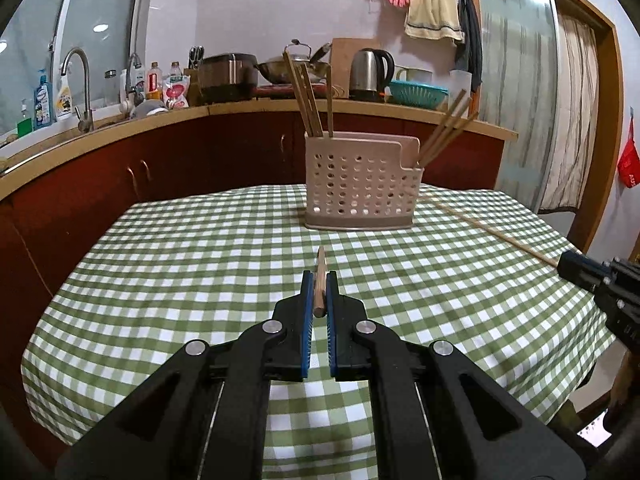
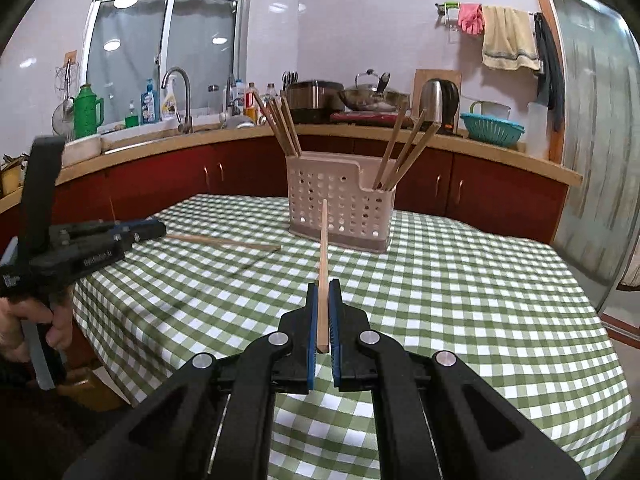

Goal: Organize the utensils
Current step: 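Lift both held chopsticks and lower them into the pink caddy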

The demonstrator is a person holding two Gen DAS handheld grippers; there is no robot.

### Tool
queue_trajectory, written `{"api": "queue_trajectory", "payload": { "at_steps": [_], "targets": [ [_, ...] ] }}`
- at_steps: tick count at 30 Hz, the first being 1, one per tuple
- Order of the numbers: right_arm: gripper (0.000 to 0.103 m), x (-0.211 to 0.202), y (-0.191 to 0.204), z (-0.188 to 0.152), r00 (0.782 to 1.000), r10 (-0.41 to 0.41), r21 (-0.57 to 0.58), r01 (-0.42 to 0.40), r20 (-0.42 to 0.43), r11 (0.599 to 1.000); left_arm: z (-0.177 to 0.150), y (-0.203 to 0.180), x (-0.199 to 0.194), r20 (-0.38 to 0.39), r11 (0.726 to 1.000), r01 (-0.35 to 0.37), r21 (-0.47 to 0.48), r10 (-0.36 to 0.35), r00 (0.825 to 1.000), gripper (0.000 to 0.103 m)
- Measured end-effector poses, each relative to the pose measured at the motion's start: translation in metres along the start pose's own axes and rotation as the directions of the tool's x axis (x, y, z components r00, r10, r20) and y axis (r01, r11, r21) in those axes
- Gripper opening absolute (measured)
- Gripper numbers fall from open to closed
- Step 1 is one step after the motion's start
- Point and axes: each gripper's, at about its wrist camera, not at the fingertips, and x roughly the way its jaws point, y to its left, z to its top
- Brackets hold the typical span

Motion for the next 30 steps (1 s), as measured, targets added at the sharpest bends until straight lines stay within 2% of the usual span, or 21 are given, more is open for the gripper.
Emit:
{"api": "queue_trajectory", "payload": {
  "at_steps": [7, 14, 23, 30],
  "targets": [
    [0.006, 0.018, -0.005, -0.009, 0.993, 0.027, 0.049, -0.021, -0.118, 0.999, 0.004, 0.005, -0.003, 0.008, 1.000, -0.002, -0.009, 0.002, 1.000, 0.006],
    [0.006, 0.034, -0.017, 0.004, 0.980, -0.011, 0.058, 0.023, -0.198, 0.998, 0.015, 0.010, -0.004, 0.023, 1.000, -0.008, -0.015, 0.008, 1.000, 0.006],
    [0.006, 0.063, -0.036, 0.027, 0.965, -0.054, 0.046, 0.068, -0.256, 0.997, 0.030, 0.018, 0.001, 0.040, 1.000, -0.010, -0.017, 0.011, 0.999, 0.006],
    [0.006, 0.079, -0.045, 0.043, 0.955, -0.057, 0.034, 0.070, -0.292, 0.997, 0.044, 0.022, 0.009, 0.049, 1.000, -0.005, -0.023, 0.006, 0.999, 0.006]
  ]
}}
